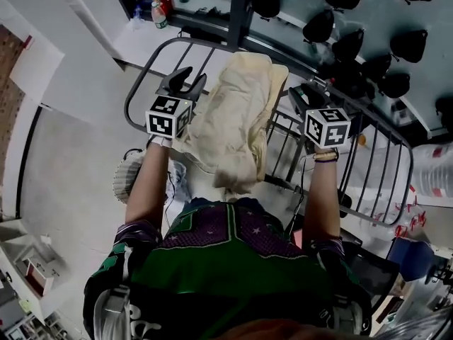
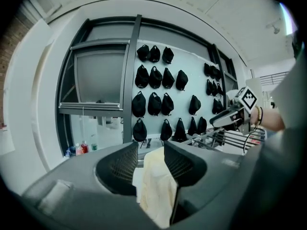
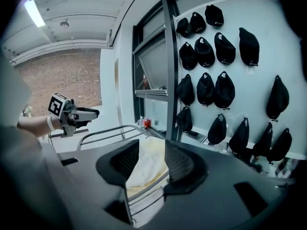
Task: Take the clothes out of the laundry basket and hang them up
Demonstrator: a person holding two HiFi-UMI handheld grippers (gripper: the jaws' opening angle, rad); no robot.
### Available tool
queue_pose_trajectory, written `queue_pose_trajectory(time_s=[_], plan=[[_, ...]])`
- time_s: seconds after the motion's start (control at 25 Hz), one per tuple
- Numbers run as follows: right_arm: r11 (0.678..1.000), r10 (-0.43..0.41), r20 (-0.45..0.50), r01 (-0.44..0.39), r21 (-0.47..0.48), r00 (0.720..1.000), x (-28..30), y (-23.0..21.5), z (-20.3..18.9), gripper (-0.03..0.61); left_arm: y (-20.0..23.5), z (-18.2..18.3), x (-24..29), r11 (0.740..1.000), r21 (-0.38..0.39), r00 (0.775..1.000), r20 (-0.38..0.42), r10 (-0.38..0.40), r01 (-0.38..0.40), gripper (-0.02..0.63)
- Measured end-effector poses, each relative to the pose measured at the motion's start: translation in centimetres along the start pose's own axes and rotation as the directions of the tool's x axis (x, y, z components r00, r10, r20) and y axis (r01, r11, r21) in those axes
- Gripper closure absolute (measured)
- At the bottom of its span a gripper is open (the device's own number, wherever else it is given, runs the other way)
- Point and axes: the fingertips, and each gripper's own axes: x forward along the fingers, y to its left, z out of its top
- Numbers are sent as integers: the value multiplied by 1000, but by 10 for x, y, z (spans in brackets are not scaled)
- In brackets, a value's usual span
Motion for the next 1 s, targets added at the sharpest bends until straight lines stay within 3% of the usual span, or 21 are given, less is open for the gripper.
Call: queue_pose_trajectory(time_s=[0.64,1.0], plan=[[1000,4,133,-4,6,991,-98,132,19,419,-20,3,-173,1000,-18,991,135,6,-4,436],[1000,8,284,-2,-23,959,-157,195,32,420,-30,5,-250,999,-52,980,199,26,-16,443]])
